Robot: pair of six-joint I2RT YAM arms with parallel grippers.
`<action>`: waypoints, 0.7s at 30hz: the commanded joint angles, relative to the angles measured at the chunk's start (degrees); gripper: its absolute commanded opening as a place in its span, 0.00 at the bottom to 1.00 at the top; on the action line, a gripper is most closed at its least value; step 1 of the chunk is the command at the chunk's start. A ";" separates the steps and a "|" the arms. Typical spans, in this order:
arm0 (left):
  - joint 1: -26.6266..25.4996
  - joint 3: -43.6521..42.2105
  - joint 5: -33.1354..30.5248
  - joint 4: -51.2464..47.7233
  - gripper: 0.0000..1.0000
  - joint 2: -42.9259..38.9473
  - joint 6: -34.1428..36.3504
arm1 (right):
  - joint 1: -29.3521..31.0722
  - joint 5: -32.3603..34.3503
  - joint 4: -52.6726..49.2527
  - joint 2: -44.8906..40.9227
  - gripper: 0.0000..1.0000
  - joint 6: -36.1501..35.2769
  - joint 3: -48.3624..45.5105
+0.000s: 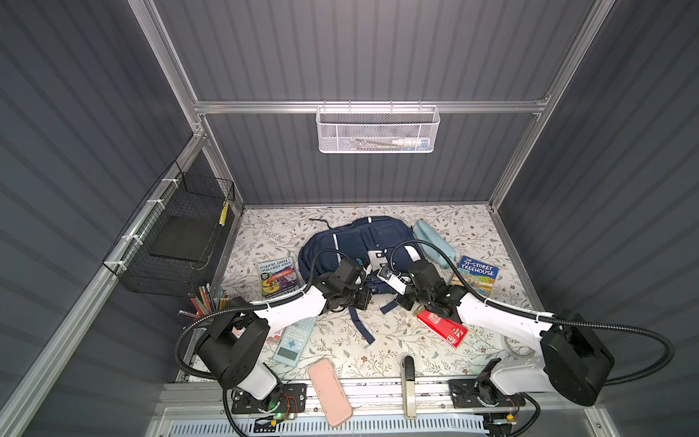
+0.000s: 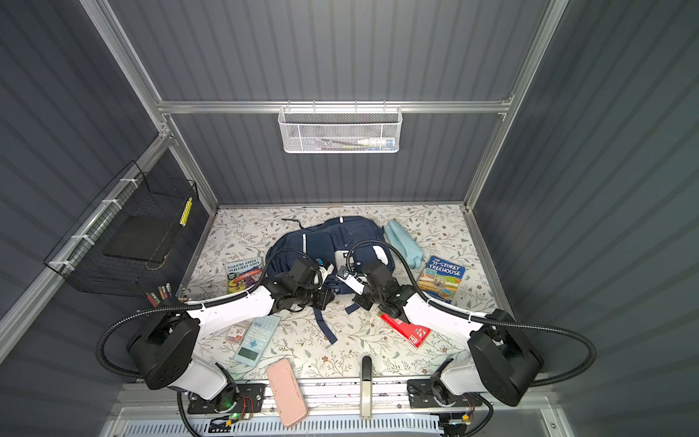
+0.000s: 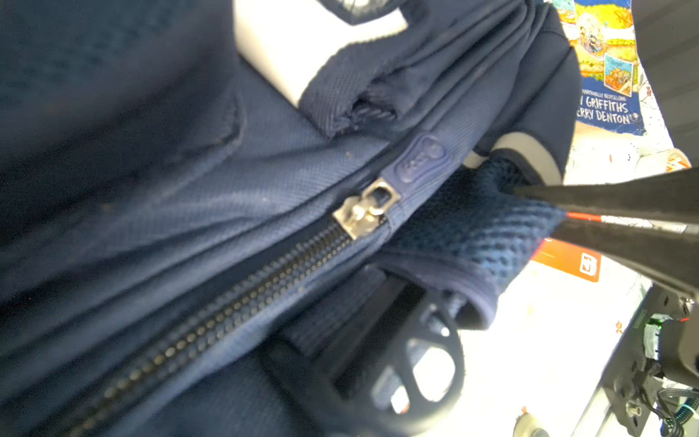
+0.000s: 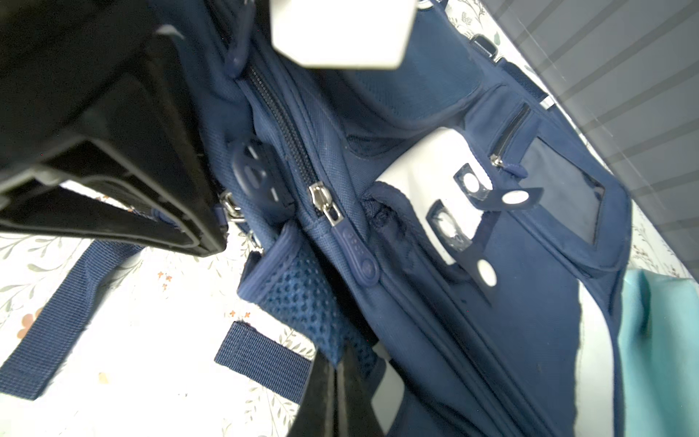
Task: Pack the student bag
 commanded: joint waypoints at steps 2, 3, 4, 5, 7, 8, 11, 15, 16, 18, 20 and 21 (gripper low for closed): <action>1.76 -0.27 -2.44 -3.48 0.00 -0.43 0.52 | -0.84 2.39 -0.82 0.02 0.00 0.52 1.09; 2.51 -0.67 -2.17 -3.78 0.00 -1.05 0.36 | -1.10 2.52 -0.74 -0.30 0.00 0.47 0.78; 3.22 -1.10 -2.18 -4.27 0.00 -1.65 0.22 | -1.32 2.73 -0.74 -0.55 0.00 0.25 0.46; 4.00 -1.39 -2.41 -4.75 0.00 -2.17 -0.12 | -1.54 2.85 -0.79 -0.92 0.00 0.13 0.16; 5.06 -2.07 -2.34 -5.08 0.00 -3.21 -0.53 | -1.80 2.87 -0.79 -1.14 0.00 0.10 -0.19; 5.48 -2.35 -2.72 -5.36 0.00 -3.87 -0.77 | -1.83 3.33 -0.98 -1.05 0.00 0.08 -0.14; 7.30 -2.95 -3.22 -6.68 0.00 -5.96 -1.68 | -1.95 5.65 -1.73 -0.46 0.00 0.08 0.31; 13.33 -4.22 -3.35 -9.34 0.00 -9.56 -2.68 | -2.68 7.52 -1.09 -1.06 0.00 0.72 -0.96; 15.71 -4.67 -2.58 -9.85 0.00 -10.52 -2.56 | -2.83 8.08 -0.66 -1.40 0.00 0.98 -1.51; 18.55 -4.77 -2.55 -11.36 0.00 -12.29 -1.68 | -3.18 8.49 -0.01 -1.76 0.00 1.44 -2.38; 19.07 -3.80 -2.67 -13.42 0.00 -13.72 -0.06 | -3.27 8.89 0.43 -1.46 0.00 2.07 -2.45; 19.03 -3.55 -1.12 -13.56 0.00 -14.40 0.52 | -3.21 9.18 0.62 -0.95 0.00 2.54 -2.05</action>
